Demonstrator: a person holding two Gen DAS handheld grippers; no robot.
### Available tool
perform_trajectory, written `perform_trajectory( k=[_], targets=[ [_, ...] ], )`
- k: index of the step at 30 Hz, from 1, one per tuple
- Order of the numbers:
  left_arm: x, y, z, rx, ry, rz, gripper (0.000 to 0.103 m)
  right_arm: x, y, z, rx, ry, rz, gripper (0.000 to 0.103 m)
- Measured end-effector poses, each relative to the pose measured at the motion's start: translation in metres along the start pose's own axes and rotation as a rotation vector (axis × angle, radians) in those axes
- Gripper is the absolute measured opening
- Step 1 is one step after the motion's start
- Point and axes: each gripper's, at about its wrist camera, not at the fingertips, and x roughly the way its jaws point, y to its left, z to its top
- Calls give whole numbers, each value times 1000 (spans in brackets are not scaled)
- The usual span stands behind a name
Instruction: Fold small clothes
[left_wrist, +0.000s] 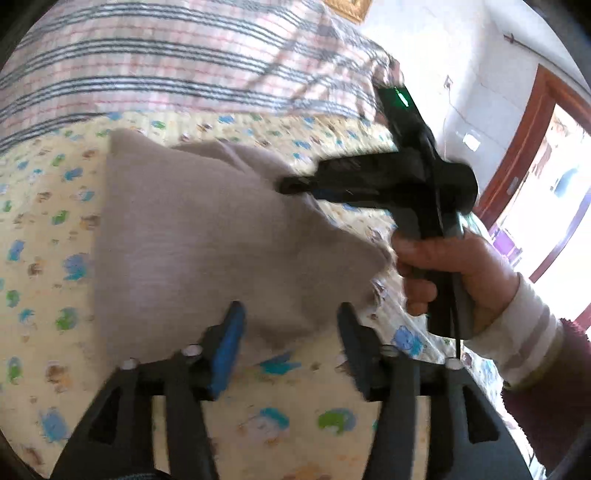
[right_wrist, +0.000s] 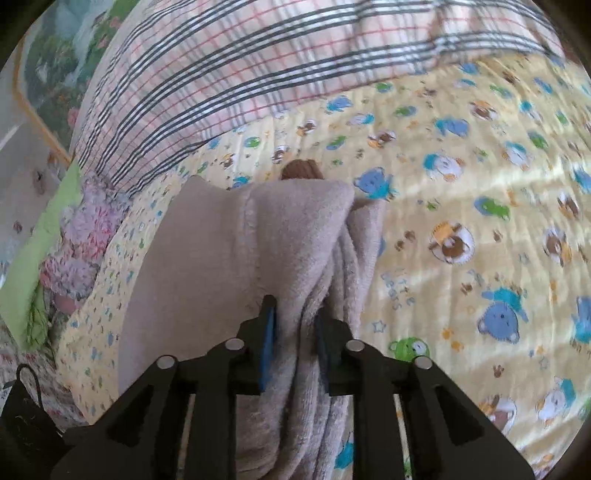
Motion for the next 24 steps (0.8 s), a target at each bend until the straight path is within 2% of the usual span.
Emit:
perform_trajectory(
  k=[1,3,4,5,10,17,22,24],
  targets=[
    [-10,7,1,-6,-15,11,63,-4,0,-2,5,-9,-9,26],
    [-22,22,5,-32,-29,29,76,-13,0,-7,9,-23,-44,41],
    [-27,32,8,-53,-32,30,80,-18,-1,-11,16,-27,-71,56],
    [-32,42,11,-79,-37,32,80,-22,-2,-14,21,-32,-83,62],
    [-37,78,24,-168,-35,47,80,-43,-7,-29,68,-77,-47,62],
    [-6,112,38,-252,59,74,82,-42,-5,-33,98,-76,15,74],
    [26,150,49,-380,112,6,82,-22,-11,-27,125,-34,57,76],
    [38,162,54,-417,127,-39,86,-14,-14,-25,138,-18,70,76]
  ],
)
